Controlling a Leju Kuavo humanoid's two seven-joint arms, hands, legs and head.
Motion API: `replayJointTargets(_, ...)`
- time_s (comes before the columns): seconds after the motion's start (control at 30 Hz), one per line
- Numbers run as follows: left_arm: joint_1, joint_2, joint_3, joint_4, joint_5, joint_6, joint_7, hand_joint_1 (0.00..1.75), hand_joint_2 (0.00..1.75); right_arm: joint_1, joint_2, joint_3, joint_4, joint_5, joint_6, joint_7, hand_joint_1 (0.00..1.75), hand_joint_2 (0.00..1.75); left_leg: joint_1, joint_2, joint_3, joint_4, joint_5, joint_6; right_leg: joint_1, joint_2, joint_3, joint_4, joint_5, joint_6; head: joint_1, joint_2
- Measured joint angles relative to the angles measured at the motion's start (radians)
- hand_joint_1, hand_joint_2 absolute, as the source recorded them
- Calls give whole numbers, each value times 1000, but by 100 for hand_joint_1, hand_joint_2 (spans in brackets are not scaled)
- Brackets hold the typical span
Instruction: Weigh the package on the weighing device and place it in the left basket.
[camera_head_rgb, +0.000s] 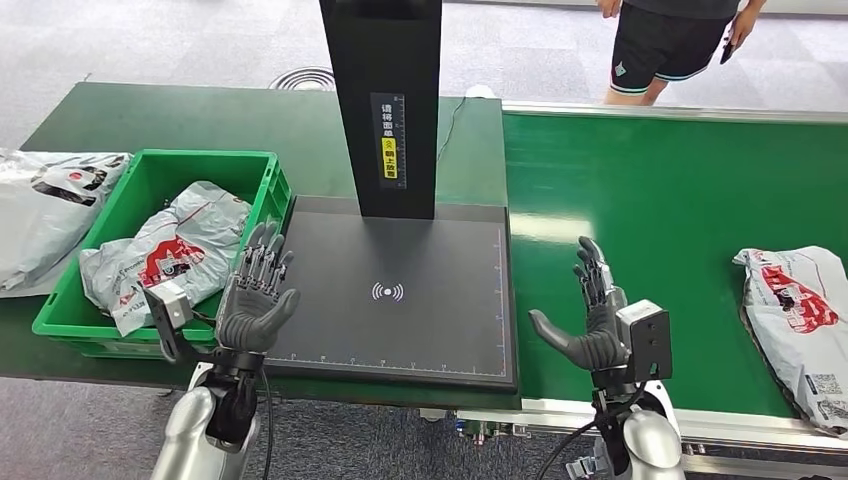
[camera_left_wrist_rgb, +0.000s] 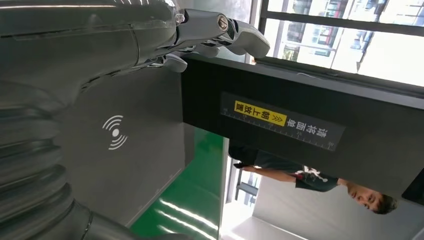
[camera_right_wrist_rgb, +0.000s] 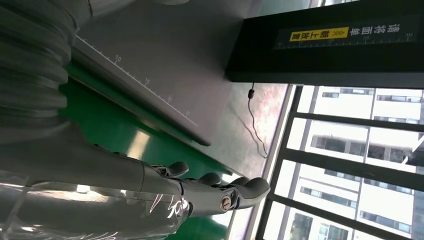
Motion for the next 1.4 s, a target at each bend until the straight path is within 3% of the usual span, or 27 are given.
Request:
replayJointTargets(0.33, 50, 2, 3, -74, -8, -4, 3, 0, 175, -62, 0, 39, 78, -1, 8, -6, 0, 175, 0, 0, 0, 0, 0, 0, 0, 0, 0, 0, 0, 0, 0, 0)
replayJointTargets(1.4, 74, -9, 26, -114, -75, -15, 3, 0, 175, -76, 0, 42, 107, 32, -9, -15, 0, 175, 0, 0, 0, 0, 0, 0, 0, 0, 0, 0, 0, 0, 0, 0)
